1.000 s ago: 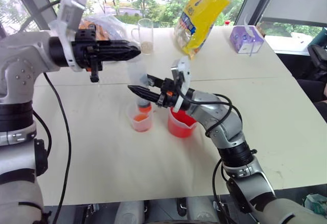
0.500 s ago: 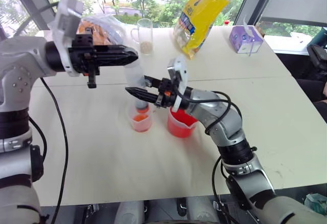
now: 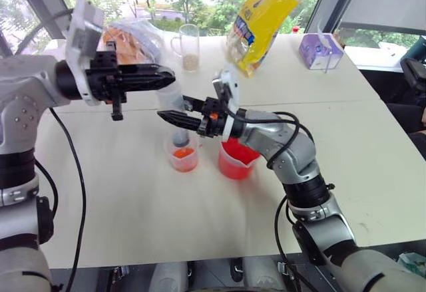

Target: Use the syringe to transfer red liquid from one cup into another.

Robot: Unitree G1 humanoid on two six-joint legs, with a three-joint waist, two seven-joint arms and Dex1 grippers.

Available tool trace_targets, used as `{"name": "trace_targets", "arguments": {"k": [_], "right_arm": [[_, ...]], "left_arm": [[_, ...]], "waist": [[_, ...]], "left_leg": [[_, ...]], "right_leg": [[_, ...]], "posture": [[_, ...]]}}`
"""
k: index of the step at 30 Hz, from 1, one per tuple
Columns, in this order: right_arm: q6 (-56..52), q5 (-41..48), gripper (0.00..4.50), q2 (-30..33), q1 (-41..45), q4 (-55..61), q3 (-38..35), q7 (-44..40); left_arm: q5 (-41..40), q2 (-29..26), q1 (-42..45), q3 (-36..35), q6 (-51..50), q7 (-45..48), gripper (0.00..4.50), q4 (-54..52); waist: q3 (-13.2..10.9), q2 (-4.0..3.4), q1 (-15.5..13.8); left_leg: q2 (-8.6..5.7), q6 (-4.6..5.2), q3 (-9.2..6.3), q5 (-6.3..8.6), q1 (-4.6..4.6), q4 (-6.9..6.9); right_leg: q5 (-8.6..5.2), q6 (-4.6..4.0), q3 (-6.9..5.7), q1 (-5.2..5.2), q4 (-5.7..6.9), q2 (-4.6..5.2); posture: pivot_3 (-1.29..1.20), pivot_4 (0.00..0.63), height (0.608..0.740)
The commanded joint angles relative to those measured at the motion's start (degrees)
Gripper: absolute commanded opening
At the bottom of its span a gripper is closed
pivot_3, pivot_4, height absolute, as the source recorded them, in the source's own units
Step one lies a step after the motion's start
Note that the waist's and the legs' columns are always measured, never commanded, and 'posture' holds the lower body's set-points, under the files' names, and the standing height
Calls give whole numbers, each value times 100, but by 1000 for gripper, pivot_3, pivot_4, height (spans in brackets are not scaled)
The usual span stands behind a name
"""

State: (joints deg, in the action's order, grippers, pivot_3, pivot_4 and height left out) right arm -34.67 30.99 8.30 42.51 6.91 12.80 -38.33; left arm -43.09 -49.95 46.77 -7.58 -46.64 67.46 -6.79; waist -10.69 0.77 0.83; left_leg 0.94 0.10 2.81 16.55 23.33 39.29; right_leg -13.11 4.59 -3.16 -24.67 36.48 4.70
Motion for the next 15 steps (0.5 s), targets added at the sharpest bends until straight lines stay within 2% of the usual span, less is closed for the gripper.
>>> {"name": "trace_targets", "arguments": {"k": [1, 2, 5, 11, 15], "right_arm": [[322, 413, 1432, -175, 552, 419, -931, 328], [323, 402, 1432, -178, 524, 411, -896, 323], [305, 396, 1432, -187, 441, 405, -804, 297], [185, 362, 1432, -225, 244, 385, -673, 218], [119, 379, 1432, -234, 181, 398, -671, 227]], "left_arm": [[-86, 19, -215, 390, -295, 134, 71, -272], [-146, 43, -162, 347, -349, 91, 71, -248], [-240, 110, -24, 254, -445, -33, 1266, -164], [-332, 144, 203, 81, -524, -151, 4383, 49], [-361, 104, 361, -60, -549, -164, 4453, 245]], "waist": [[0, 0, -4], [0, 0, -5], [0, 0, -8], [0, 0, 9], [0, -1, 15]], "left_leg": [[0, 0, 0, 0, 0, 0], [0, 0, 0, 0, 0, 0], [0, 0, 0, 0, 1, 0], [0, 0, 0, 0, 0, 0], [0, 0, 1, 0, -1, -2]], "right_leg": [[0, 0, 0, 0, 0, 0], [0, 0, 0, 0, 0, 0], [0, 0, 0, 0, 0, 0], [0, 0, 0, 0, -1, 0], [0, 0, 0, -1, 1, -2]], "posture": [[0, 150, 740], [0, 150, 740], [0, 150, 740], [0, 150, 740], [0, 150, 740]]}}
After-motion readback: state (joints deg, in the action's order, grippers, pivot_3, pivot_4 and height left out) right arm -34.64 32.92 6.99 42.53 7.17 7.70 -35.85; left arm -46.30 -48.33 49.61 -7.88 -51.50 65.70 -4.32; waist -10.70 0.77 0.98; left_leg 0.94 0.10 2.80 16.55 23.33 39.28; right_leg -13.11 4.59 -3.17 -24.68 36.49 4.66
